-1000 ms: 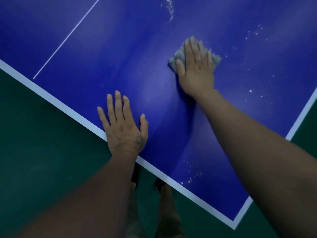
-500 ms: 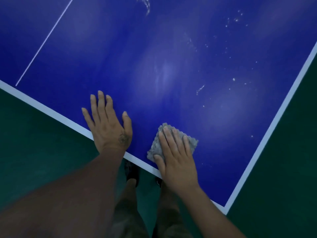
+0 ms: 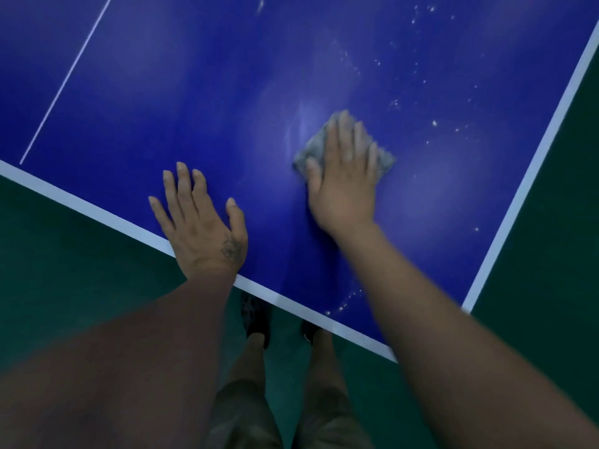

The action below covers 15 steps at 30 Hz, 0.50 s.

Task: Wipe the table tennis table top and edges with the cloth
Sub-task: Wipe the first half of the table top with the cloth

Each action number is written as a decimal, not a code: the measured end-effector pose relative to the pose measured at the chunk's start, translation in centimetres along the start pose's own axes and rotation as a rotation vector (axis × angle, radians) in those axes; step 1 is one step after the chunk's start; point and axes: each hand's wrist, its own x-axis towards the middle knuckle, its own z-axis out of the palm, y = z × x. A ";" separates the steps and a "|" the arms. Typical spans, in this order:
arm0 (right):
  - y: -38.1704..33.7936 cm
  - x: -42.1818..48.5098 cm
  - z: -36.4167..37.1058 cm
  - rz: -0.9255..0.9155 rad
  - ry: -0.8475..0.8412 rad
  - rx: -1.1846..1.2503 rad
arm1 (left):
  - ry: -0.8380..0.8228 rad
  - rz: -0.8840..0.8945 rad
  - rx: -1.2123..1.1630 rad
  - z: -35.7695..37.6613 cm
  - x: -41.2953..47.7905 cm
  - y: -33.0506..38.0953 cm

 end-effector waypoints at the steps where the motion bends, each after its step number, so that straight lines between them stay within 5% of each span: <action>1: -1.1 -3.0 0.9 -0.035 0.002 0.014 | -0.004 -0.003 -0.001 -0.1 0.0 0.0; 8: 2.5 -21.1 4.9 -0.210 -0.073 -0.016 | -0.016 0.001 0.004 -0.3 -0.1 0.3; 15: 11.0 -12.1 1.1 -0.198 -0.022 -0.023 | -0.034 -0.012 0.002 -0.6 -0.2 0.5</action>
